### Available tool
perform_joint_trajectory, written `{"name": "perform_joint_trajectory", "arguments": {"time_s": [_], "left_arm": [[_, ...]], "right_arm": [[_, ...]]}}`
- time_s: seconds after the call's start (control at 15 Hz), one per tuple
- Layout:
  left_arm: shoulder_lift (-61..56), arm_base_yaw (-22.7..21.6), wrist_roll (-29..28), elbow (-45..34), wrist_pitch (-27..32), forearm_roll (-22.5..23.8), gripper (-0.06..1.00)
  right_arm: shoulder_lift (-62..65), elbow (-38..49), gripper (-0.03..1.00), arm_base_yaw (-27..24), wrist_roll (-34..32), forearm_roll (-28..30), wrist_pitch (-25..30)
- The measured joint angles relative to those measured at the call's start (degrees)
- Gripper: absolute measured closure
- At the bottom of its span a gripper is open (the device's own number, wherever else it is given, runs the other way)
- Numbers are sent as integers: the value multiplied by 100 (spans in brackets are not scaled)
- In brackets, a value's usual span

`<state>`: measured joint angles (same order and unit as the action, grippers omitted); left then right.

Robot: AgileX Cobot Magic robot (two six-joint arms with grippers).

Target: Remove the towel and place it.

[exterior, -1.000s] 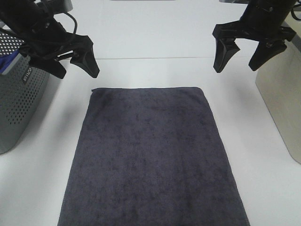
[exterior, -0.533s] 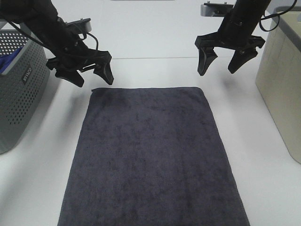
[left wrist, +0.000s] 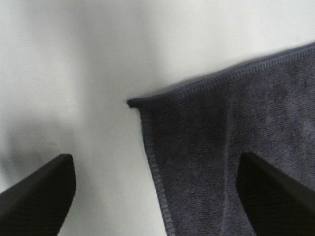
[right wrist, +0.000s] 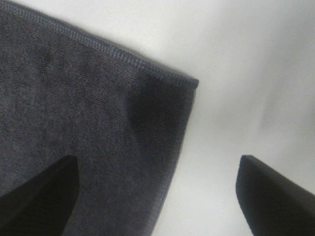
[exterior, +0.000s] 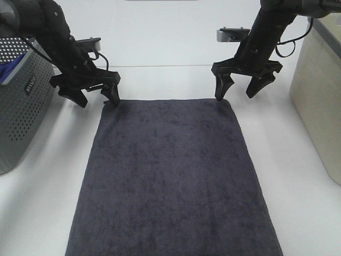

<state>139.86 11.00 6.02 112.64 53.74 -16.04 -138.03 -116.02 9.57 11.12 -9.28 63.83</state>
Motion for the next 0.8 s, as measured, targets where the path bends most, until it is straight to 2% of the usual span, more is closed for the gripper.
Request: {"name": "perform_joint_trajectory", "arguments": {"time_s": [0.33, 0.8], "left_arm": [[149, 0, 120, 52, -17, -23, 12], [155, 11, 120, 57, -6, -195, 12]], "right_arm": [[-355, 0, 13, 0, 40, -201, -464], [-361, 0, 13, 0, 149, -304, -768]]}}
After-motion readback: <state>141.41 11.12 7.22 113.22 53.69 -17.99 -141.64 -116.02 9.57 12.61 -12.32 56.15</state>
